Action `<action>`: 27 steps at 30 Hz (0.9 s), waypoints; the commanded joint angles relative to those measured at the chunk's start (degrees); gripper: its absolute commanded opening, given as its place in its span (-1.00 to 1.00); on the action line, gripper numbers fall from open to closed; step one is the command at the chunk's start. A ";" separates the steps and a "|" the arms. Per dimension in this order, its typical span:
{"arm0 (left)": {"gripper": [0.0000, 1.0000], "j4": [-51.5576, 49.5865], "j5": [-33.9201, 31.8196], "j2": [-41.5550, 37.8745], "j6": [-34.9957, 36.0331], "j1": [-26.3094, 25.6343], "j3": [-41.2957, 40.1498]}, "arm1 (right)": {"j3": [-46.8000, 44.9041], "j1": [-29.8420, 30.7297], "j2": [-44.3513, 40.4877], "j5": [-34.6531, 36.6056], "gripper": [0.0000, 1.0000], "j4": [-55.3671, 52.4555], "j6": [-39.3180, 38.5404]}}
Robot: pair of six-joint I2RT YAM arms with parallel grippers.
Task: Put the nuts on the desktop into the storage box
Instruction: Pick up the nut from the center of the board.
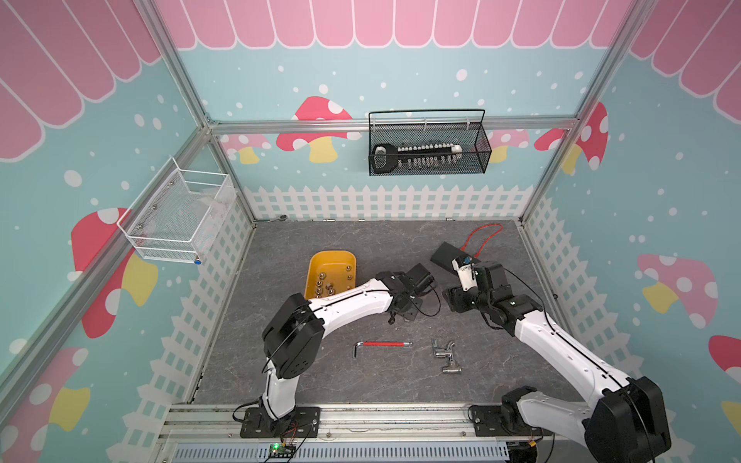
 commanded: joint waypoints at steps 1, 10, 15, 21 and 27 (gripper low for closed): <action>-0.02 0.50 3.34 3.30 0.07 -0.37 1.13 | -0.14 -0.85 -1.20 -0.76 0.38 -1.31 0.01; -0.02 2.72 5.10 7.85 1.28 -0.40 2.33 | -1.02 -1.29 -1.26 -1.40 0.38 -0.98 -0.38; -0.02 2.96 4.78 10.52 1.91 -0.21 3.81 | -1.32 -1.29 -1.30 -1.46 0.38 -0.82 -0.38; -0.02 3.05 4.45 12.49 2.26 0.22 4.36 | -1.53 -1.29 -1.48 -1.47 0.37 -0.84 -0.40; -0.54 3.05 3.86 12.40 2.27 0.50 3.33 | -1.84 -1.29 -1.92 -1.38 0.35 -0.82 -0.30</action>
